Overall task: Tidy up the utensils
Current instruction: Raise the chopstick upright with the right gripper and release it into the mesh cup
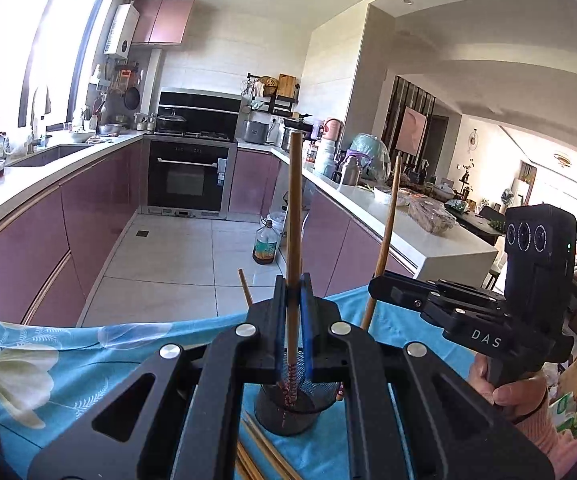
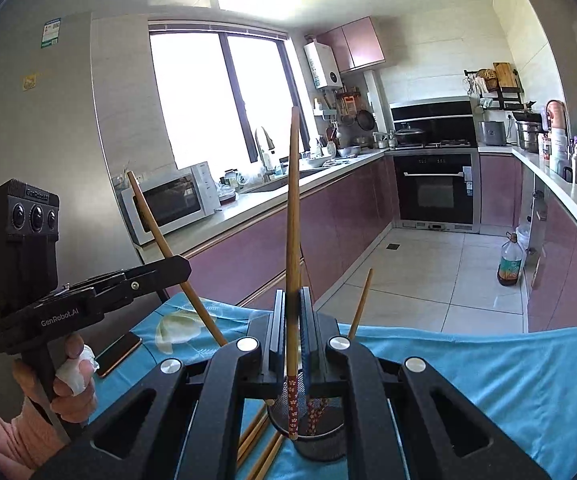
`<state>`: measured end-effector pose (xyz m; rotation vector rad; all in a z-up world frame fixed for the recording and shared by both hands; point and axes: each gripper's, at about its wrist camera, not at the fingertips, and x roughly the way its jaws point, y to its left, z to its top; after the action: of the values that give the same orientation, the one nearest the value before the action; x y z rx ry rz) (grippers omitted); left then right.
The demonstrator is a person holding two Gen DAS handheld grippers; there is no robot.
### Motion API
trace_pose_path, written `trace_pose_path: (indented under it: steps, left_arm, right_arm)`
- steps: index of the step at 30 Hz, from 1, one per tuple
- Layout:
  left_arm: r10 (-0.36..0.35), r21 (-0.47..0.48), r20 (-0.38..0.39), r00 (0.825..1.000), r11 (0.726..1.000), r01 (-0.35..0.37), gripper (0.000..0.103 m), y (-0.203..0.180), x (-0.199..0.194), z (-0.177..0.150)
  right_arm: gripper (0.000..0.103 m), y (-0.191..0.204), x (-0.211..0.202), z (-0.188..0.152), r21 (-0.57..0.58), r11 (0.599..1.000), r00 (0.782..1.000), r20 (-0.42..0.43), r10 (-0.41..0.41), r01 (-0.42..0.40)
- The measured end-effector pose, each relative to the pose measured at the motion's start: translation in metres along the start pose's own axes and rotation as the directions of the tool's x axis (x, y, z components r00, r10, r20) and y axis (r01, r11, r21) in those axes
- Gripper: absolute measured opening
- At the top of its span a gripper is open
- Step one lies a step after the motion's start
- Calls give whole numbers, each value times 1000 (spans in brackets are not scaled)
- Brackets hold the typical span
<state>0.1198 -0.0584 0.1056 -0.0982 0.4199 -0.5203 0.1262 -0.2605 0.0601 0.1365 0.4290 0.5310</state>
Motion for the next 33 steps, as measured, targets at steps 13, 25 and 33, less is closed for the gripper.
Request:
trace_pose_path:
  steps: [13, 25, 33]
  left_arm:
    - [20, 20, -170, 985, 1000, -17, 7, 6, 67, -28]
    - [6, -9, -299, 954, 1000, -9, 7, 26, 108, -50]
    - [39, -9, -315, 948, 999, -44, 15, 28, 120, -50]
  right_arm:
    - [6, -19, 49, -24, 28, 999, 990, -136, -29, 33]
    - [6, -26, 81, -43, 34, 997, 956, -287, -56, 69]
    - [9, -31, 89, -43, 63, 994, 953, -295, -69, 92]
